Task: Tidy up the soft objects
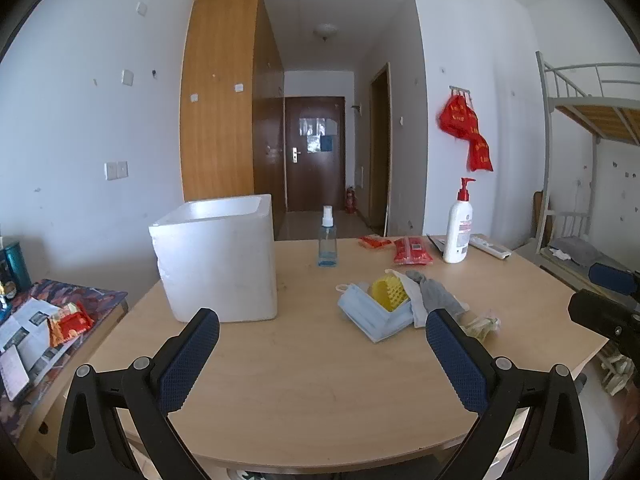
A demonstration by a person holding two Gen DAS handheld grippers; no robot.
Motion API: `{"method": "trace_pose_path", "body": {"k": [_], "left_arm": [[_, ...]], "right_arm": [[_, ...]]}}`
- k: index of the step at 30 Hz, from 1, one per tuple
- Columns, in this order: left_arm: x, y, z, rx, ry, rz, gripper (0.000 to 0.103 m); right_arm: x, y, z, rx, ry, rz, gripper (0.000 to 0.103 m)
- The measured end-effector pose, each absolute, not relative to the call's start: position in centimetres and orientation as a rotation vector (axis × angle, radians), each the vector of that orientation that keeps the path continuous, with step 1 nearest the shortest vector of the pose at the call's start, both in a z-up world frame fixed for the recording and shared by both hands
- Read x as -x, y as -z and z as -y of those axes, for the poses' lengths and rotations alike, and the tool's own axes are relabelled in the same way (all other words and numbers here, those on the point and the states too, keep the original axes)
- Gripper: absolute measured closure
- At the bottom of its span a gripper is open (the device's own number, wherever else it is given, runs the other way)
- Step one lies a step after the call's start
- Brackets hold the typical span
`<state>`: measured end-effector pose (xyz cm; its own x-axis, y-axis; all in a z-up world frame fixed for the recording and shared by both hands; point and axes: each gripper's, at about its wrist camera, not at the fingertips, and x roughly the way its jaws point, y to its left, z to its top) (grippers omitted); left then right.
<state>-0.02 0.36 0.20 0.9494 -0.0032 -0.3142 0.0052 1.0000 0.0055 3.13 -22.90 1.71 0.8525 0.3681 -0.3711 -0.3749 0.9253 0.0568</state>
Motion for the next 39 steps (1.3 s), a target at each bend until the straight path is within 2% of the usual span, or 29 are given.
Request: {"method": "trace_pose_path", "body": {"k": [39], "left_arm": [[0.15,-0.06,0.21,-0.032,0.006,-0.316,0.0]], "right_arm": [[-3.09,-1.76,22.99,0.021,-0.382,-0.379,0.0]]}}
